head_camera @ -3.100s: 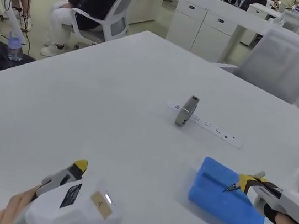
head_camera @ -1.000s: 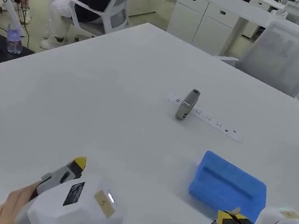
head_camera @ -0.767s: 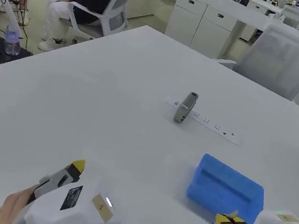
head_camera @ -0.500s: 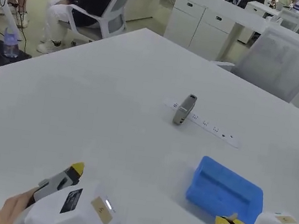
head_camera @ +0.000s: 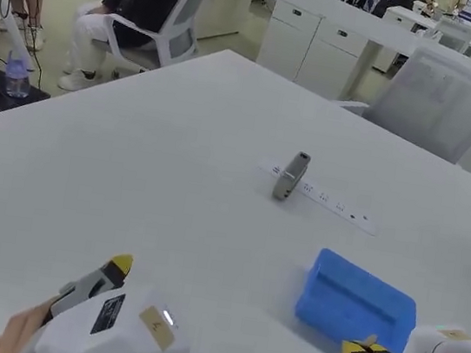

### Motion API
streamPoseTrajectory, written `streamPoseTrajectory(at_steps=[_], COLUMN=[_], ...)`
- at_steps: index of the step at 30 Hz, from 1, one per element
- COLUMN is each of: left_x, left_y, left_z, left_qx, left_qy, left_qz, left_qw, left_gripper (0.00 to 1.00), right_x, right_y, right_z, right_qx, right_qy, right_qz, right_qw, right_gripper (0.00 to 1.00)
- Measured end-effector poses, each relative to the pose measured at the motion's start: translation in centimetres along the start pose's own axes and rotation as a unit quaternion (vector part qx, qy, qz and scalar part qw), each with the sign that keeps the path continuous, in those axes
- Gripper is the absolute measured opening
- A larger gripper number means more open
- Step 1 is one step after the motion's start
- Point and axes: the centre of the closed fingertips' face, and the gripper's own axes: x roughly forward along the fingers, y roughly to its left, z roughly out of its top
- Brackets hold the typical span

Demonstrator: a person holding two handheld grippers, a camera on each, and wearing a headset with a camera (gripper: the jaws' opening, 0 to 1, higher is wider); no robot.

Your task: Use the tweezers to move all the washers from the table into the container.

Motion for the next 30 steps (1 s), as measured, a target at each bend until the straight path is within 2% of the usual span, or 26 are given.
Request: streamPoseTrajectory(at_steps=[6, 11, 20, 30], left_x=[0.0, 0.1, 0.1, 0.2], left_y=[-0.1, -0.3, -0.3, -0.4], left_z=[-0.1, -0.2, -0.3, -0.4], left_qx=[0.004, 0.009, 0.008, 0.012], left_qy=[0.003, 0.008, 0.010, 0.014], left_qz=[-0.002, -0.004, -0.006, -0.009], left_qw=[1.0000, 0.9999, 0.9999, 0.9998], left_gripper=[0.85, 0.85, 0.85, 0.85], right_x=[-0.8, -1.7, -2.6, -2.7], right_y=[0.0, -0.4, -2.1, -3.0], right_z=[0.4, 1.6, 4.3, 6.6], right_qx=[0.004, 0.016, 0.038, 0.022], right_qy=[-0.004, -0.018, -0.047, -0.068], right_qz=[0.009, 0.013, 0.007, -0.001], right_qw=[0.9999, 0.9996, 0.9981, 0.9974], right_gripper=[0.00, 0.00, 0.00, 0.00])
